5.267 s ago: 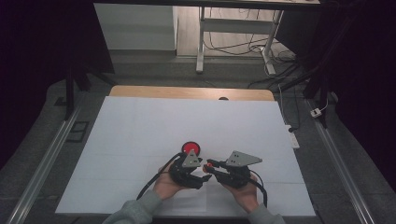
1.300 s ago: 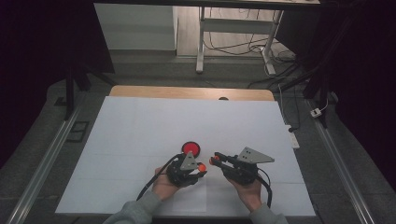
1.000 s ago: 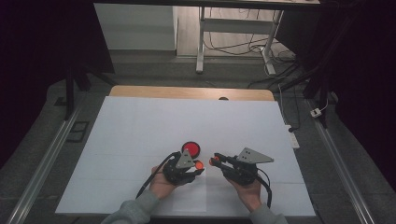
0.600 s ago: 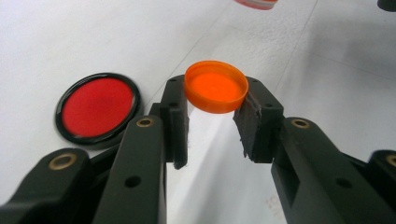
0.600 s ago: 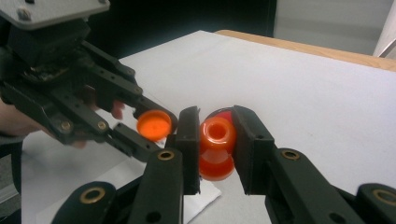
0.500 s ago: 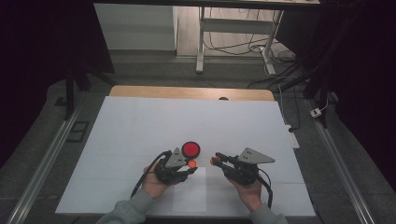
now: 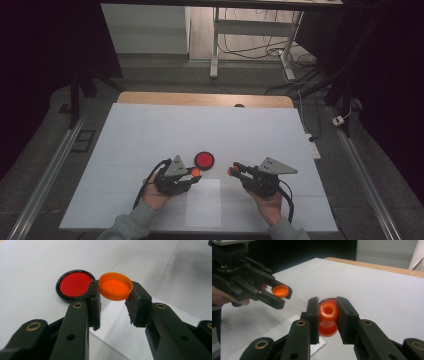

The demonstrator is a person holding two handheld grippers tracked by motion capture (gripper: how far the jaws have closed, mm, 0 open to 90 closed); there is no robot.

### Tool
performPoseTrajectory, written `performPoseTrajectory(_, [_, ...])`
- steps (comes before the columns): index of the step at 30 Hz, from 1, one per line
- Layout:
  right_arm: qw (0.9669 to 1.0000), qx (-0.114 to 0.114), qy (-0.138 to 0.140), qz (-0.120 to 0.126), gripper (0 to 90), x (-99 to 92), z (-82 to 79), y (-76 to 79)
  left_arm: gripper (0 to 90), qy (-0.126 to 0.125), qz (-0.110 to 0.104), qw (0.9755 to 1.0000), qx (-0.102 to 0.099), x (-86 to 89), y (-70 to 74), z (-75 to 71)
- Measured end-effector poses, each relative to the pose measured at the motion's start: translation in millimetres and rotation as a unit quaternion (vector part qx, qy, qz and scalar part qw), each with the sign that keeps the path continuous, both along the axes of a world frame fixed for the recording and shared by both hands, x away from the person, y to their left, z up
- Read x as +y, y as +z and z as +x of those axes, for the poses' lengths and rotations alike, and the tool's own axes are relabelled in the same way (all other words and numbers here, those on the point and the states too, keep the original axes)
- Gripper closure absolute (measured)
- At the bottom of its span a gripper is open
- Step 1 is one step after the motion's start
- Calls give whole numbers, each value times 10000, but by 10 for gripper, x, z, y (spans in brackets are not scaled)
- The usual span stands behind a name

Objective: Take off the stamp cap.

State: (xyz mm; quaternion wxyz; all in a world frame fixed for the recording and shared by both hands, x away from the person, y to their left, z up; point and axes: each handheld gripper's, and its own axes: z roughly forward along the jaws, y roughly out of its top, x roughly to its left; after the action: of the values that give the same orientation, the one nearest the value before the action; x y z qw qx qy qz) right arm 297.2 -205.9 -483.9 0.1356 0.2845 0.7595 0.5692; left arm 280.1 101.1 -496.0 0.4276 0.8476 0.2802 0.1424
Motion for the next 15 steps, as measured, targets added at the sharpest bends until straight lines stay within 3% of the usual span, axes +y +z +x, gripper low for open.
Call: performPoseTrajectory(15, [10000, 0, 24, -57, 725, 10, 6, -14, 651, 476, -110, 9988, 64, 438, -40, -125])
